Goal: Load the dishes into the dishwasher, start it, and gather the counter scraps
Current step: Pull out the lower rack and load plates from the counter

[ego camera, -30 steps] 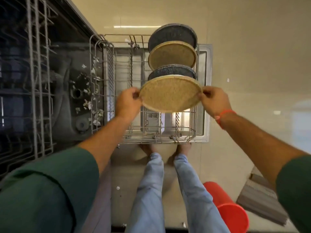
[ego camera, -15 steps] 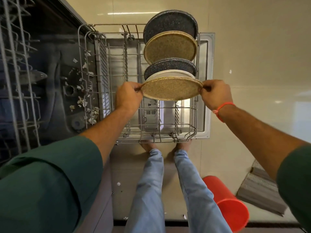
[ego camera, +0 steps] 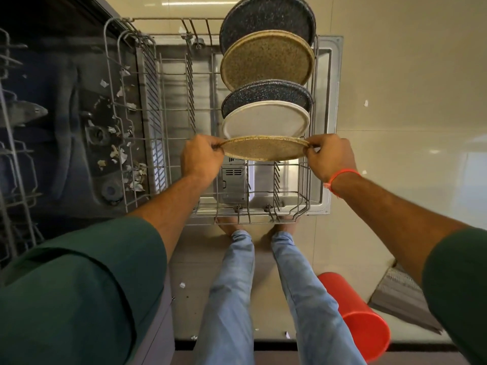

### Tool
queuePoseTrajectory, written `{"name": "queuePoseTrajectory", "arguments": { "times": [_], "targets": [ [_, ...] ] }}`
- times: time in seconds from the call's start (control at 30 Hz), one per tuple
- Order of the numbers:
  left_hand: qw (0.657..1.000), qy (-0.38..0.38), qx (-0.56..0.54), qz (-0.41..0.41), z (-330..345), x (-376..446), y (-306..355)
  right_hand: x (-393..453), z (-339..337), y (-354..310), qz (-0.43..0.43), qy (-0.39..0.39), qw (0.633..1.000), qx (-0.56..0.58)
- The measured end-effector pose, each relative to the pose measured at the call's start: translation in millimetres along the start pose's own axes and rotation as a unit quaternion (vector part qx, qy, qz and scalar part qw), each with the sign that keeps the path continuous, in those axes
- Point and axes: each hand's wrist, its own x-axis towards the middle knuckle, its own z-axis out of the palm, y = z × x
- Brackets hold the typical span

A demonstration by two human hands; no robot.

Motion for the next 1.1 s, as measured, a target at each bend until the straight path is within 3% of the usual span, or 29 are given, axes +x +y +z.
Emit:
{"name": "queuePoseTrajectory", "arguments": {
  "times": [0.5, 0.83, 1.1],
  "targets": [
    [0.998, -0.058, 0.03, -0.018, 12, -7, 0, -1, 15, -7, 0.013, -0.021, 0.998, -0.063],
    [0.998, -0.048, -0.038, -0.01, -7, -26, 12, -12, 3, -19, -0.036, 0.012, 0.999, 0.014],
    [0.987, -0.018, -0.156, 0.026, -42, -90, 40, -54, -28, -56, -0.066, 0.019, 0.994, 0.087]
  ]
}}
